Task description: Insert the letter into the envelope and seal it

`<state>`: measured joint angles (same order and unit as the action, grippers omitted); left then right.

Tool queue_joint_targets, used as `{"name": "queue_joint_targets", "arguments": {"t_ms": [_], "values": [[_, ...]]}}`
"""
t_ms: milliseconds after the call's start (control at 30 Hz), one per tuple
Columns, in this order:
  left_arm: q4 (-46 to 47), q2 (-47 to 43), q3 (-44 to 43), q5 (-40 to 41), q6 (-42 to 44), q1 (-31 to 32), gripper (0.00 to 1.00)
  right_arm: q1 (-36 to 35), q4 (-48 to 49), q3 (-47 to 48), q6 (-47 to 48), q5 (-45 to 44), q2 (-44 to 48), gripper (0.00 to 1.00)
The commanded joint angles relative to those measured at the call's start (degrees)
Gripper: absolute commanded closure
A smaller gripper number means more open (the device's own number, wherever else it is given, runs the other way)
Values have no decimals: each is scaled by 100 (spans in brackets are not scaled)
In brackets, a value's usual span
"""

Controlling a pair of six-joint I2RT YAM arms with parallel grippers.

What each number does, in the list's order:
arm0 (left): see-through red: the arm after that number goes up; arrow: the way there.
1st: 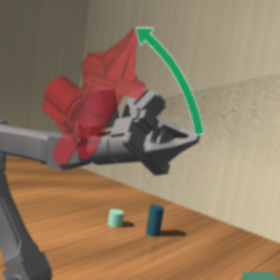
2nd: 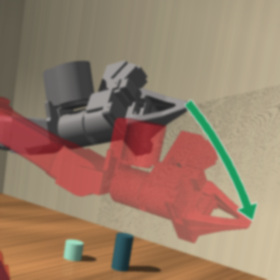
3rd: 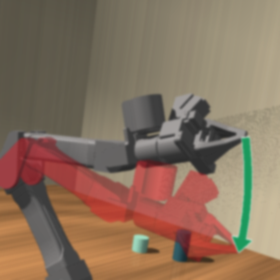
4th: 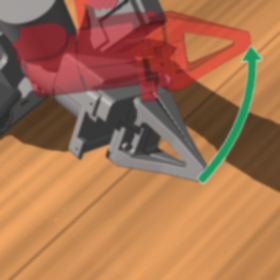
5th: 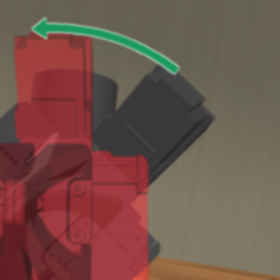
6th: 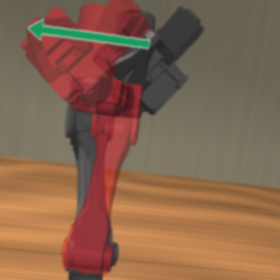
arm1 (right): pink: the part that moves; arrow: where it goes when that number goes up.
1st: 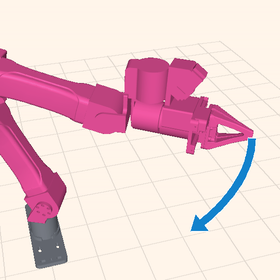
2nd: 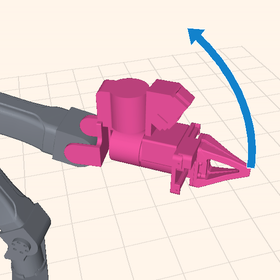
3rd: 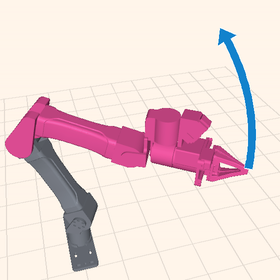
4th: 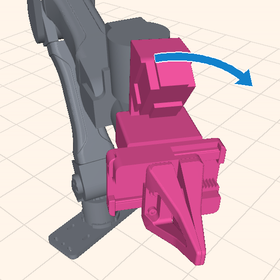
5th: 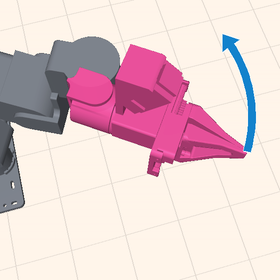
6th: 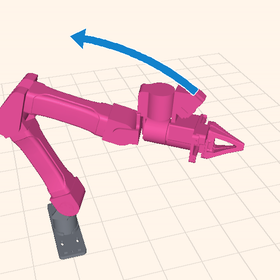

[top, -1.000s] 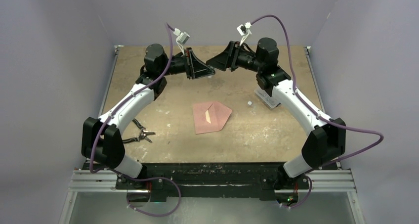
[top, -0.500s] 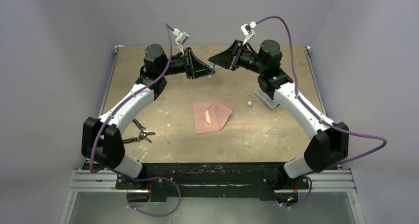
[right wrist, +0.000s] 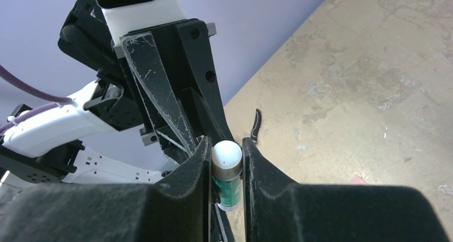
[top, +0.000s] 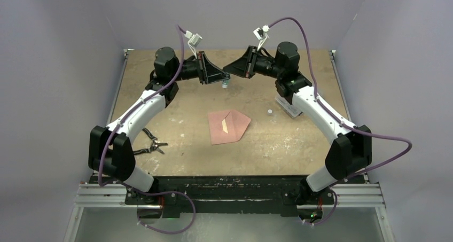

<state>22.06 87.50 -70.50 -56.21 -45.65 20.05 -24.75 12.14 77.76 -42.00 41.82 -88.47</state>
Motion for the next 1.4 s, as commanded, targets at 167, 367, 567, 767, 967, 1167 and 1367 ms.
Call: {"name": "queue_joint_targets", "arguments": {"t_ms": [167,367,567,767,967,1167,1367], "values": [[313,-112,-38,127,59,-19,100,9,261,-247,-228,-405,537,32],[728,-285,52,756,-21,-19,100,7,1618,-1546,-570,-1056,1385,11],[1490,-416,152,1597,-688,-14,100,-3,2033,-1810,-617,-1179,1480,14],[2533,-427,343,1872,-1775,-10,100,-91,2128,-1402,-824,-1106,1052,21],[2854,-427,379,1948,-2131,-10,100,-177,2575,-1001,-1256,-893,610,26],[3202,-410,516,1987,-2339,-10,100,-202,3285,-977,-1871,-584,362,37],[3501,-393,537,1924,-2435,-10,100,-236,3527,-926,-2203,-465,240,52]]}}
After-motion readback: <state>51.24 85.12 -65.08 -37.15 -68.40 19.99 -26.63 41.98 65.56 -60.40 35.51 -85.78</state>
